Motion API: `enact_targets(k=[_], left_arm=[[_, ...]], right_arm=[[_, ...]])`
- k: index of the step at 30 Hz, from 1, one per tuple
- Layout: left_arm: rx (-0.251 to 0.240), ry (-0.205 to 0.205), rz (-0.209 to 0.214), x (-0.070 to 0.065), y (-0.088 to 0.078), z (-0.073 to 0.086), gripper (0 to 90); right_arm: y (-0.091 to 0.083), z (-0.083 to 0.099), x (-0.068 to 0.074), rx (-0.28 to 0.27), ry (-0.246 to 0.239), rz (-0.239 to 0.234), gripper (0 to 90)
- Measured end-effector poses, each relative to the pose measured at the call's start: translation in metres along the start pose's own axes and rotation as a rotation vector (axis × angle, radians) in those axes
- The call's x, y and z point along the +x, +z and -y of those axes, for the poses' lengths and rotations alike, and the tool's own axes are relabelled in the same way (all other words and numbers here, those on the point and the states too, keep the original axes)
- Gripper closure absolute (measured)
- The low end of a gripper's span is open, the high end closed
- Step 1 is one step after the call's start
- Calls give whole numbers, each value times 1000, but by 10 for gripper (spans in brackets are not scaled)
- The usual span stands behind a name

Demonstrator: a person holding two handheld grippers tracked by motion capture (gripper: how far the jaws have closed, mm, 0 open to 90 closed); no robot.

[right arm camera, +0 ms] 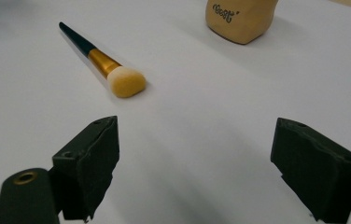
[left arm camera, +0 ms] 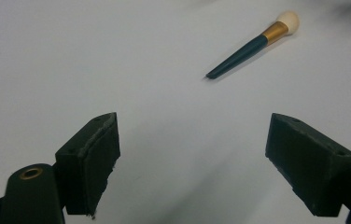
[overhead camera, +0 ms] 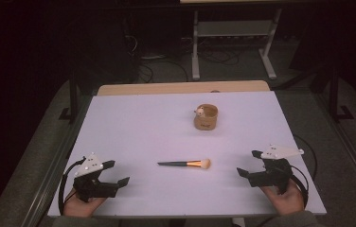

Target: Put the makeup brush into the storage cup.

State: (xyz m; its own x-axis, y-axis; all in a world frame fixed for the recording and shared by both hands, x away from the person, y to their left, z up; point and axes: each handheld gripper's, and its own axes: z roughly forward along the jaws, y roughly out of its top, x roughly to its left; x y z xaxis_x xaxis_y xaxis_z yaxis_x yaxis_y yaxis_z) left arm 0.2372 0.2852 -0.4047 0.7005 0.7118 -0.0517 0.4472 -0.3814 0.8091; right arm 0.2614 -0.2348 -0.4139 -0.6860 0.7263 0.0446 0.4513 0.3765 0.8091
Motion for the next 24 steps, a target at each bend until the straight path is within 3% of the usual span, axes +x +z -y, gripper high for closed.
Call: enact_targets(k=[17,19,24], left_arm=[[-15,-3,14,5,-4,-1,192],[2,-6,17,7,-2,-3,195],[28,29,27,8,1,-9,200]], right_arm=[[4,-2,-2,7,0,-15,146],[4,-2,-3,7,4,-16,146],[6,-4,-4,19,-6,-18,146]])
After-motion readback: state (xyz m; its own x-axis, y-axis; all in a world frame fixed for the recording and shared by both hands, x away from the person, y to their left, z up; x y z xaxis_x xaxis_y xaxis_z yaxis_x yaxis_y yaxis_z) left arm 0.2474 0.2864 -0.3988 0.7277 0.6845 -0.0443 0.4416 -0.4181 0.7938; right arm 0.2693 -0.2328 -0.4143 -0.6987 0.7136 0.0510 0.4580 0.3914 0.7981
